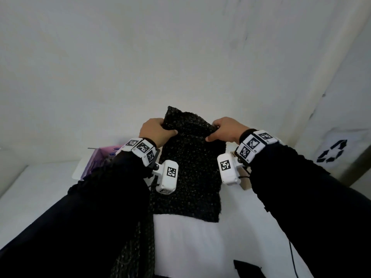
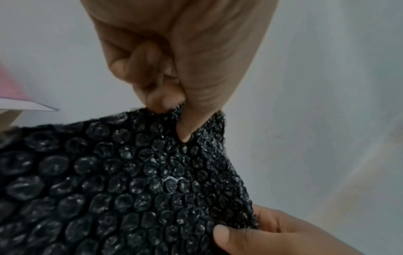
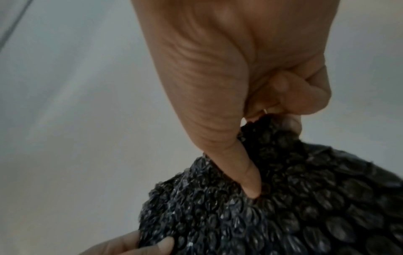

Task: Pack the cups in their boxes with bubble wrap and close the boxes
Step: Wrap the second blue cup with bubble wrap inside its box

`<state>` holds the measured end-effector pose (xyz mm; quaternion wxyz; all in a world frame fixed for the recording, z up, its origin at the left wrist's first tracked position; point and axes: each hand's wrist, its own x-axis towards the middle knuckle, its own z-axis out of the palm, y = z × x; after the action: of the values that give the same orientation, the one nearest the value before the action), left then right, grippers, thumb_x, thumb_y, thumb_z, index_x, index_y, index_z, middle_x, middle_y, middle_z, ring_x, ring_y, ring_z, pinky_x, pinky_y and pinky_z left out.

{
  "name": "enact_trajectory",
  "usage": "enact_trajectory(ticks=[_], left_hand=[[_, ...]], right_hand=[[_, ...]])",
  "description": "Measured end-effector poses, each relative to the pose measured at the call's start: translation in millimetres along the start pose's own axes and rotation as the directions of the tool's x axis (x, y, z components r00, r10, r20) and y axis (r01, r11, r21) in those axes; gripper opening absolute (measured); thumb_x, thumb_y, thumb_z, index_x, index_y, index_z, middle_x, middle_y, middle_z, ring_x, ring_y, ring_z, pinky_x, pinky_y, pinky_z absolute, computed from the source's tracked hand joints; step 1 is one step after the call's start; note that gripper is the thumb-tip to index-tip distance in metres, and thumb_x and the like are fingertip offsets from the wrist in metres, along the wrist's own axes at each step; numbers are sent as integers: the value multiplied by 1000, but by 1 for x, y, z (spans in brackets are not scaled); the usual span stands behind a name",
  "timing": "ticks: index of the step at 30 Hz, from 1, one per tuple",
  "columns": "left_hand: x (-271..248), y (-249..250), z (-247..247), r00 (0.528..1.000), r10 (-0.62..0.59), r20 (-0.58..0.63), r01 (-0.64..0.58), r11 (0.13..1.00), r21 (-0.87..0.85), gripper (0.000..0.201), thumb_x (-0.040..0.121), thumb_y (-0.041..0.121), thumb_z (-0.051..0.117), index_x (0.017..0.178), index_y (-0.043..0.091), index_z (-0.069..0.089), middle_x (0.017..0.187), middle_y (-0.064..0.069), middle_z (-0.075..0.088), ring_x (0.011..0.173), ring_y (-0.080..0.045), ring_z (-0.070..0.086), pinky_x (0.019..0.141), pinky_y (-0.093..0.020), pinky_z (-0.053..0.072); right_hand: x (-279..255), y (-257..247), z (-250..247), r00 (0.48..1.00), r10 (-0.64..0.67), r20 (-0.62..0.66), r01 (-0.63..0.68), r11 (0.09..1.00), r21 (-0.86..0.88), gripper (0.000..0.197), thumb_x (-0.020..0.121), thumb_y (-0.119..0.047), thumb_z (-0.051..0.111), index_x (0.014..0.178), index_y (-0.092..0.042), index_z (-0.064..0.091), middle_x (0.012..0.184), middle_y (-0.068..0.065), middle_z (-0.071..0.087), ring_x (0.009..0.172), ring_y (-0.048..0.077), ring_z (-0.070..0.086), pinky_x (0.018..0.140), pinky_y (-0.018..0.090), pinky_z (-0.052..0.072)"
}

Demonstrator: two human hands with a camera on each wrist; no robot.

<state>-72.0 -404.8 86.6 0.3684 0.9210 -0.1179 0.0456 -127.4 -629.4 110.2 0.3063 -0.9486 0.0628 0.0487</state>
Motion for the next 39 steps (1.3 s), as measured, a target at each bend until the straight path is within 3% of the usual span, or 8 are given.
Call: enact_trajectory(ticks=[3, 6, 15, 21, 27, 33, 36, 39], left_hand=[[20, 1, 1, 994, -70, 82, 86, 971, -221, 34, 75, 37, 71, 98, 14, 61, 85, -8, 73, 78, -27, 71, 81, -44, 57], [32, 9, -2, 1000, 22, 5, -21, 980, -200, 37, 79, 38, 69, 106, 13, 63, 97, -6, 71, 92, -23, 66, 86, -39, 53], [35, 13, 7, 904, 296, -309, -385, 878, -284, 44, 77, 57, 68, 101, 21, 67, 91, 7, 69, 85, -6, 65, 77, -25, 52], [16, -47, 56, 968, 237, -78, -243, 967, -72, 46, 89, 55, 53, 106, 15, 66, 93, -6, 71, 86, -21, 65, 75, -33, 52], [2, -87, 106, 973, 199, 117, -231, 862, 450, 26, 92, 43, 50, 93, 21, 63, 87, -1, 64, 92, -26, 52, 73, -35, 35], [6, -87, 133, 925, 210, 317, -318, 885, 340, 31, 82, 1, 51, 104, 23, 48, 99, 0, 59, 81, -25, 59, 68, -37, 50], [7, -87, 142, 876, 221, 428, -425, 774, 469, 16, 83, 22, 49, 97, 23, 56, 99, 3, 61, 93, -21, 59, 83, -38, 46], [6, -87, 146, 843, 224, 488, -501, 657, 563, 37, 82, 49, 37, 97, 25, 60, 99, 6, 64, 96, -17, 59, 103, -40, 33]], right_hand=[[10, -10, -8, 997, -42, -59, 42, 999, -9, 18, 87, -21, 68, 98, -10, 58, 88, 6, 65, 71, 23, 68, 56, 21, 51], [24, -12, -17, 971, -76, -226, 104, 987, 118, 13, 90, -19, 61, 98, -15, 52, 89, 8, 66, 74, 28, 71, 67, 38, 59], [35, 8, -8, 602, -442, -665, 511, 853, -105, 35, 76, -18, 66, 109, -13, 55, 109, 4, 53, 90, 14, 54, 72, 23, 43], [50, 62, 60, 827, -430, -362, 369, 901, -228, 31, 81, -34, 71, 106, -16, 64, 115, 2, 56, 112, 27, 42, 90, 40, 41], [49, 86, 111, 905, -363, -221, 169, 784, -598, 22, 73, -44, 73, 89, -28, 72, 106, -3, 47, 104, 27, 34, 86, 41, 27], [60, 91, 135, 942, -306, -136, 152, 753, -641, 22, 87, -33, 54, 97, -27, 73, 112, -5, 49, 110, 26, 33, 91, 42, 23], [66, 93, 141, 936, -351, -5, 267, 724, -636, 34, 91, -44, 44, 98, -24, 70, 103, -6, 62, 104, 21, 44, 90, 40, 29], [69, 101, 147, 932, -332, 148, 351, 718, -601, 51, 80, -65, 37, 94, -23, 61, 90, -7, 65, 91, 18, 55, 92, 39, 28]])
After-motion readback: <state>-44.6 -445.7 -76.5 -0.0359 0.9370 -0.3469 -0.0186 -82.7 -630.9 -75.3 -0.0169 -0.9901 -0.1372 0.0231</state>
